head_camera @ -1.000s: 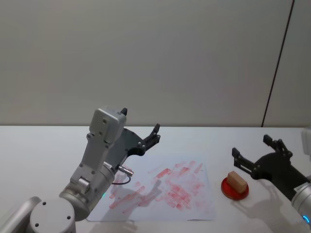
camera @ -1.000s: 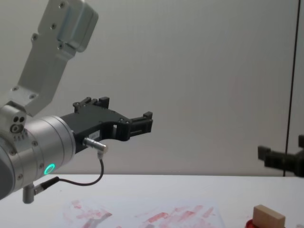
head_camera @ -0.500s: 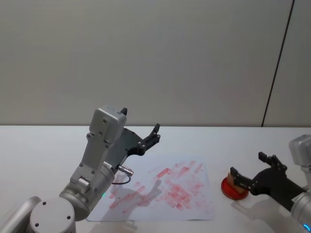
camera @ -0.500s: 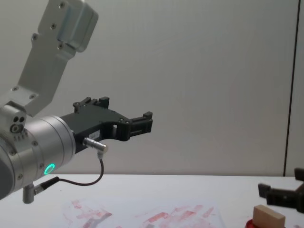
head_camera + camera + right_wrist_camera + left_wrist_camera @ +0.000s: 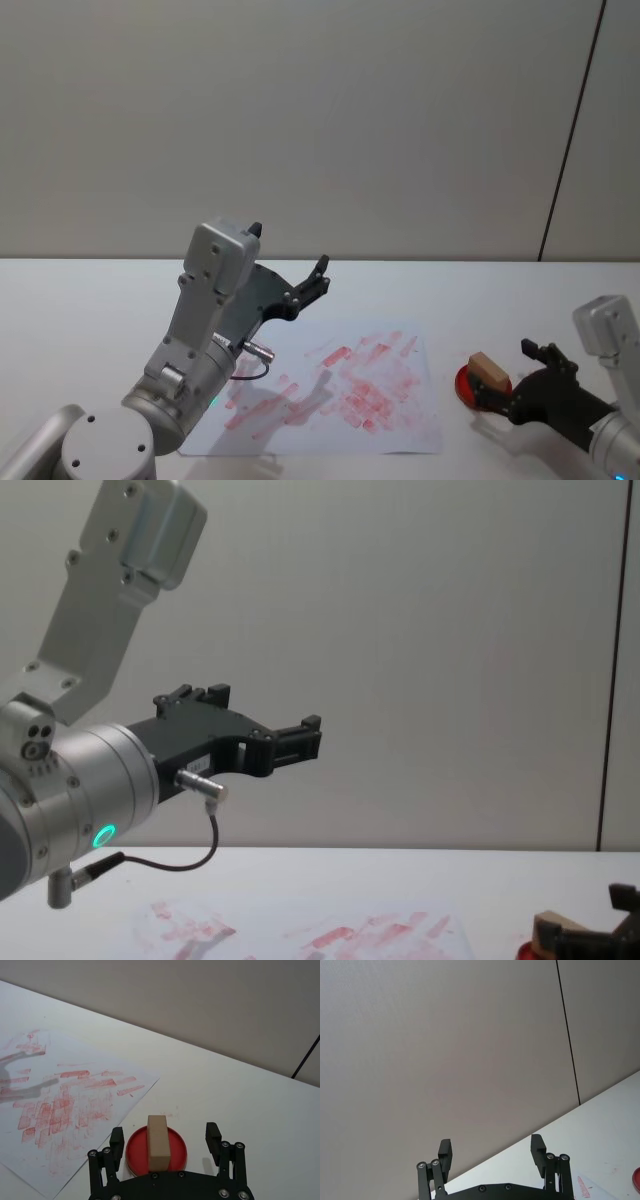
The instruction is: Use the one hand to pick up the stamp and affix it onto the A4 paper.
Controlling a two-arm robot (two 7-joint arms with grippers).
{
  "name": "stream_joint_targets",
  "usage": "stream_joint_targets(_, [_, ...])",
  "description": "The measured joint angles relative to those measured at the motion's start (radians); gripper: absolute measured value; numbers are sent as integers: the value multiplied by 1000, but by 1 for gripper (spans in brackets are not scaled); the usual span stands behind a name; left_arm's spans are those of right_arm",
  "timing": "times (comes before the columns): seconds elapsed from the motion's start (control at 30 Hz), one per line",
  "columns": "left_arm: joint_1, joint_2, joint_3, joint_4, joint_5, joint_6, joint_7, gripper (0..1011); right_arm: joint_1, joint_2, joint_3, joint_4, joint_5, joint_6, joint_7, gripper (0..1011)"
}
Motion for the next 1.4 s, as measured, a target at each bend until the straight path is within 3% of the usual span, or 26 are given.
stream_joint_targets(0.1, [0,0,0,0,0,0,0,1002,4,-3,-3,12,-3,5,3,1001])
stream_joint_targets(0.43, [0,0,0,0,0,0,0,1002,19,-13,-9,46,-10,18,10,781])
stream_joint_targets(1.0, [0,0,0,0,0,0,0,1003,48,-32,-14,88,3,17,15,233])
stream_joint_targets(1.4, [0,0,0,0,0,0,0,1002,59,-42,-18,84,15,-27,19,217])
